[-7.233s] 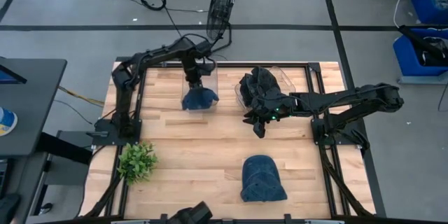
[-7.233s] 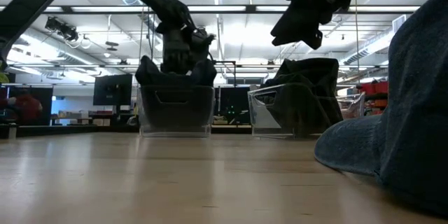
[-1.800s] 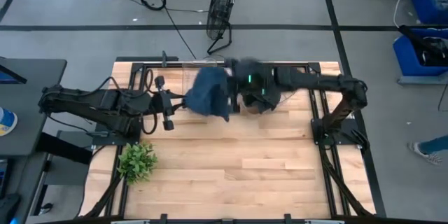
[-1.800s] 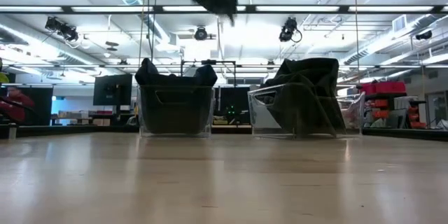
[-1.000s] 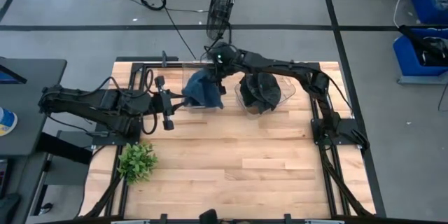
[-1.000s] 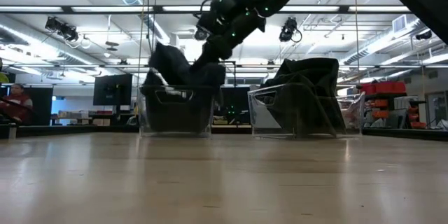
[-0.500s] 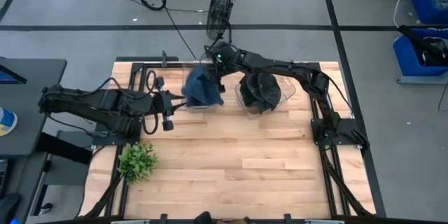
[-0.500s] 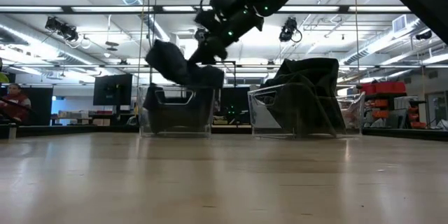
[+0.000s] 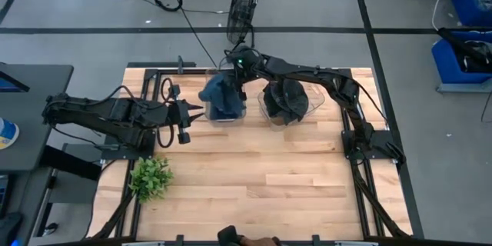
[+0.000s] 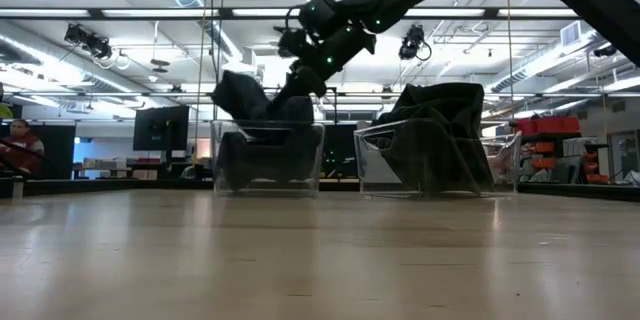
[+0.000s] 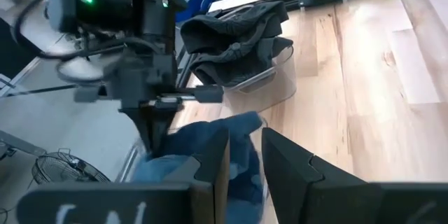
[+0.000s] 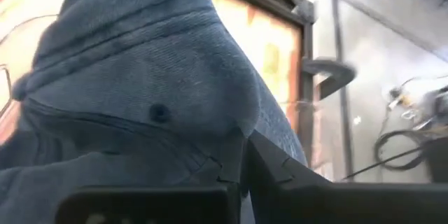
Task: Pick & Place hat
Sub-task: Put the blue cap into the left transparent bin, then return to Home Position
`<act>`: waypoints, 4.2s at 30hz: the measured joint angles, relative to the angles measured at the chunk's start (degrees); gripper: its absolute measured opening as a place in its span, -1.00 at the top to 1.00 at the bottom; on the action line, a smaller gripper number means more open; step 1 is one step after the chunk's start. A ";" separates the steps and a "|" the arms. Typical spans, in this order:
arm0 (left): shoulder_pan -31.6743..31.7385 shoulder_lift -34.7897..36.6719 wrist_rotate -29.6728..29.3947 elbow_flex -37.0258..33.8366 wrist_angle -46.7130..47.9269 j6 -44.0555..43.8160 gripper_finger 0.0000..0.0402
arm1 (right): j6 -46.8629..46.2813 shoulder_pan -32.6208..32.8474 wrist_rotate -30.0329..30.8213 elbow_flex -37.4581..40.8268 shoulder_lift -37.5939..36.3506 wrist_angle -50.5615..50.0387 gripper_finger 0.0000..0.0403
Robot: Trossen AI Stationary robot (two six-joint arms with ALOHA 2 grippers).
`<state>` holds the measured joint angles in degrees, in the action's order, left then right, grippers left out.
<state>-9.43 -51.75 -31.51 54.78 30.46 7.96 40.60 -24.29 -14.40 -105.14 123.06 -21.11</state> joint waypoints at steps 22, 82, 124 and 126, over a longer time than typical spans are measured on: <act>0.00 0.00 0.20 0.00 2.60 -4.98 0.57 | 0.42 6.49 19.98 0.09 -7.20 -17.47 0.33; -0.48 51.51 -2.64 -32.76 -21.37 -7.29 0.57 | -39.93 19.85 19.33 91.67 -115.51 11.05 0.65; 0.37 51.39 5.76 -54.25 -47.33 -11.77 0.57 | -36.53 19.70 15.85 104.17 -119.47 21.54 0.65; 0.37 51.39 5.75 -54.25 -47.34 -11.77 0.57 | -36.49 19.67 15.82 104.17 -119.24 21.53 0.65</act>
<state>-9.06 -0.36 -25.76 0.54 -16.88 -3.81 4.11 -4.62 1.42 -0.97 3.81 0.42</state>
